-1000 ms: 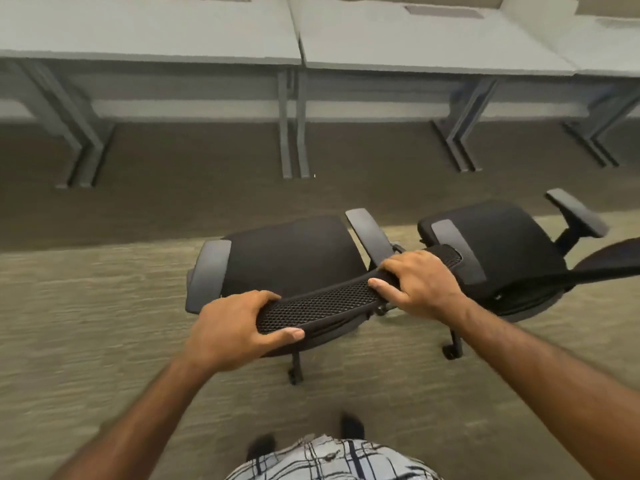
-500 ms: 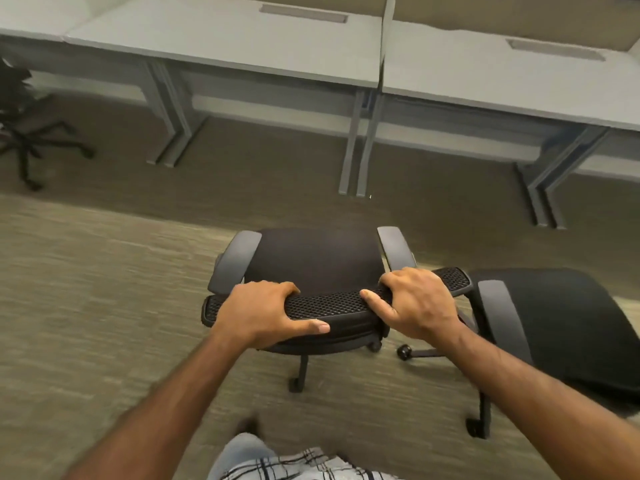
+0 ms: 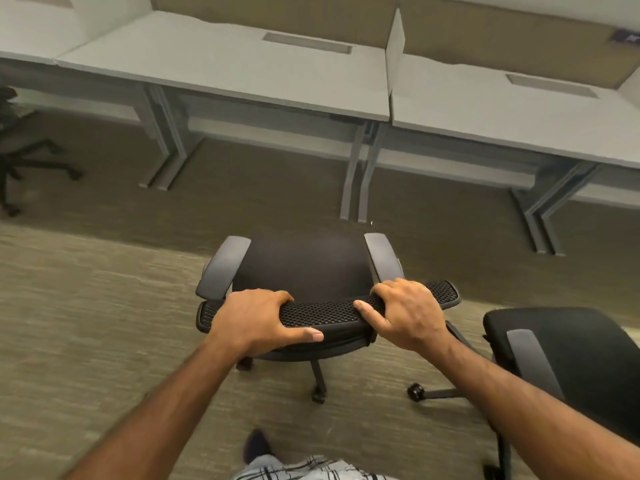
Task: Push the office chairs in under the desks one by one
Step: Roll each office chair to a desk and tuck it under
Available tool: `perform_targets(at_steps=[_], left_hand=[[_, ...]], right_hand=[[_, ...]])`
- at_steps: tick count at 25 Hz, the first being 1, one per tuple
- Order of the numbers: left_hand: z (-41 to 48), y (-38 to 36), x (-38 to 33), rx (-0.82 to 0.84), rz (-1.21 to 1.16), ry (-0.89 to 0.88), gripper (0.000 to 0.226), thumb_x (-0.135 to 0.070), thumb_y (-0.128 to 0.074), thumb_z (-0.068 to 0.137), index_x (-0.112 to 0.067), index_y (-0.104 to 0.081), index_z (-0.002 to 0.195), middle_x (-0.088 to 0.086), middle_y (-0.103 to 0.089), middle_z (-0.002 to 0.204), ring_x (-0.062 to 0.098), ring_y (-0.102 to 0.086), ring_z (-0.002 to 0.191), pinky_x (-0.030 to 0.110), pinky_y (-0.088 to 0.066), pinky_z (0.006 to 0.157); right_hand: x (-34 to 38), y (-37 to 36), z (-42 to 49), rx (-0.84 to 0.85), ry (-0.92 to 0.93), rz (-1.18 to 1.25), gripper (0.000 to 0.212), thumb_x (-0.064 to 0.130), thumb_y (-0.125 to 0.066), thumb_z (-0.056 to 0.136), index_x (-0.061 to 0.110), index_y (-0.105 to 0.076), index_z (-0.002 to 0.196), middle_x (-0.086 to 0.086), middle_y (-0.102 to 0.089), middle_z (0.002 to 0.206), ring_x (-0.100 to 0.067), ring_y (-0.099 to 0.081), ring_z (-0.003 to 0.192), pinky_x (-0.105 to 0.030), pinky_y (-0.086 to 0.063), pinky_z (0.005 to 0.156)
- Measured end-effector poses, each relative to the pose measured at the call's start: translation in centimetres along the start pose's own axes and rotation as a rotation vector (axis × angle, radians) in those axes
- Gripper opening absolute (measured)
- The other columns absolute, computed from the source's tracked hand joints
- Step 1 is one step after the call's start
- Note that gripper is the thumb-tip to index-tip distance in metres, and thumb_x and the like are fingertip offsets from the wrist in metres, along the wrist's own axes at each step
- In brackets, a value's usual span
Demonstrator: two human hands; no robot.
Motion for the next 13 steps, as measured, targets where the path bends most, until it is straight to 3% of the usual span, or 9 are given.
perform_targets(at_steps=[4, 8, 13], left_hand=[[2.3, 1.5, 4.5, -0.003, -0.011, 0.018, 0.114, -0.11, -0.02, 0.048, -0.033, -0.062, 0.122, -0.011, -0.071, 0.11, 0.015, -0.065, 0.104, 0.037, -0.051, 0.082], [5.4, 4.6, 9.8, -0.053, 0.014, 0.043, 0.108, -0.11, -0.023, 0.051, -0.032, -0.066, 0.113, -0.008, -0.072, 0.102, 0.018, -0.066, 0.098, 0.04, -0.052, 0.081], [7.7, 6.0, 15.3, -0.074, -0.001, 0.079, 0.1, -0.105, -0.032, 0.056, -0.035, -0.065, 0.119, -0.009, -0.072, 0.105, 0.017, -0.067, 0.1, 0.038, -0.05, 0.081]], right_hand=[[2.4, -0.8, 4.9, -0.011, -0.016, 0.024, 0.082, 0.08, -0.012, 0.091, 0.023, -0.07, 0.085, 0.004, -0.069, 0.081, -0.02, -0.063, 0.078, -0.038, -0.048, 0.076], [4.6, -1.0, 11.9, -0.059, 0.011, 0.011, 0.07, 0.075, -0.026, 0.093, 0.024, -0.072, 0.082, 0.003, -0.072, 0.079, -0.022, -0.067, 0.079, -0.037, -0.048, 0.069], [7.2, -2.3, 18.2, -0.087, 0.06, 0.048, 0.064, 0.073, -0.032, 0.092, 0.024, -0.074, 0.085, 0.004, -0.073, 0.082, -0.023, -0.067, 0.081, -0.037, -0.05, 0.07]])
Point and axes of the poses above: each hand's wrist, its own z-axis towards the middle knuckle, its own y-axis out of the back of the hand, x = y × z, the point moved 3 cm from there along z, towards the middle knuckle
